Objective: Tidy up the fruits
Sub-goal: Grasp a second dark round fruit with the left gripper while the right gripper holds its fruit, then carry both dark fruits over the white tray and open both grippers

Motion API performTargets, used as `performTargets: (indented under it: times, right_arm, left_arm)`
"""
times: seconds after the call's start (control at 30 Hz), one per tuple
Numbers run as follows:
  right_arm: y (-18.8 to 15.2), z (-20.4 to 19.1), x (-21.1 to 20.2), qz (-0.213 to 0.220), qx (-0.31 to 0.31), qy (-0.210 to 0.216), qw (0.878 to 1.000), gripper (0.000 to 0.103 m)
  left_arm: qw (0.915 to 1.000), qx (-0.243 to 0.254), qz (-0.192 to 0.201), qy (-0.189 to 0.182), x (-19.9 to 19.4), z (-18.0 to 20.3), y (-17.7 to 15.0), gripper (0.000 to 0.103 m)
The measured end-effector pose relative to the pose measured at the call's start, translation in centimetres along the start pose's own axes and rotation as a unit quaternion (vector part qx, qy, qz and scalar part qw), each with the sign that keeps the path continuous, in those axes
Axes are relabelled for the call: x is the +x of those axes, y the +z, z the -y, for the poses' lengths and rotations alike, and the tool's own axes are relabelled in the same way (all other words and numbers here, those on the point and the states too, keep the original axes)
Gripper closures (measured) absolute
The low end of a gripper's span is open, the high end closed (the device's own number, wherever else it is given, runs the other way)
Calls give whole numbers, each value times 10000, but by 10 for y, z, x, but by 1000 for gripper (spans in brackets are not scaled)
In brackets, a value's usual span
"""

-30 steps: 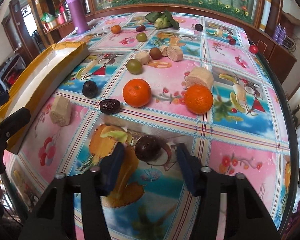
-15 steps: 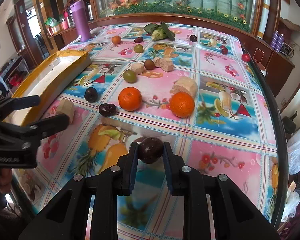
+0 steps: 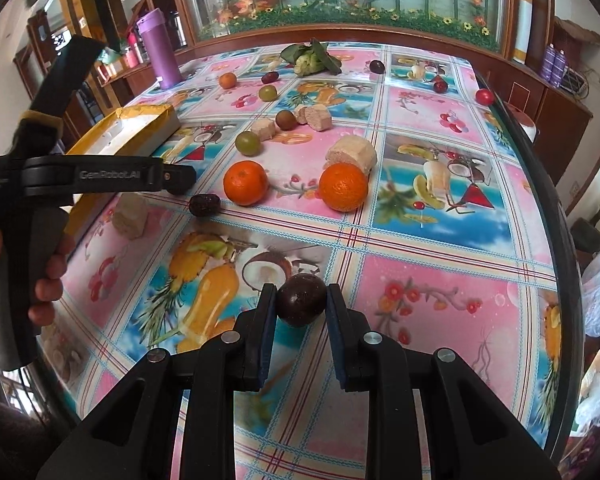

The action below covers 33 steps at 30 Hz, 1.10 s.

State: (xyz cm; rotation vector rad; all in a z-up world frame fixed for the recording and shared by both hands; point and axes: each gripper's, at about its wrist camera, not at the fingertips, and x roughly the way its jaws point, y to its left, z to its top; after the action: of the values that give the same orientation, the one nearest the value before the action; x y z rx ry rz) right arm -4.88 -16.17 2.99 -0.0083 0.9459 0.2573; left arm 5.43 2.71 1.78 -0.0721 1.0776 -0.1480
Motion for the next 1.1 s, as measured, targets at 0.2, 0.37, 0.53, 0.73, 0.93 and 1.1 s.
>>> performTargets:
  times: [0.2,0.37,0.53,0.73,0.93,1.1]
  right_arm:
    - [-1,1,1,-15,-46,32,10000,79]
    - [-1,1,3,-46,-17,114,9999,79]
    - [0,0,0,-18,-20,104,9999,79]
    - [-1,-1,-6,39,2,26,10000,79]
    - [-3,-5,-12,138,-13,-42,9999,79]
    - [-5,-6,-13,95,46,-85,9999,79]
  left_arm:
    - [9996,57,277,29,2,-1,-2,54]
    - [9992,61,295,-258,-3,-4,-5,77]
    - [9989,184,257,-345,-11,-2,-16,77]
    - [9960,400,460,-650,-39,3,-31,78]
    - [9937,727,541,-661,-55,17,-46,78]
    - [9920,884,509,-748,-63,23,-56,78]
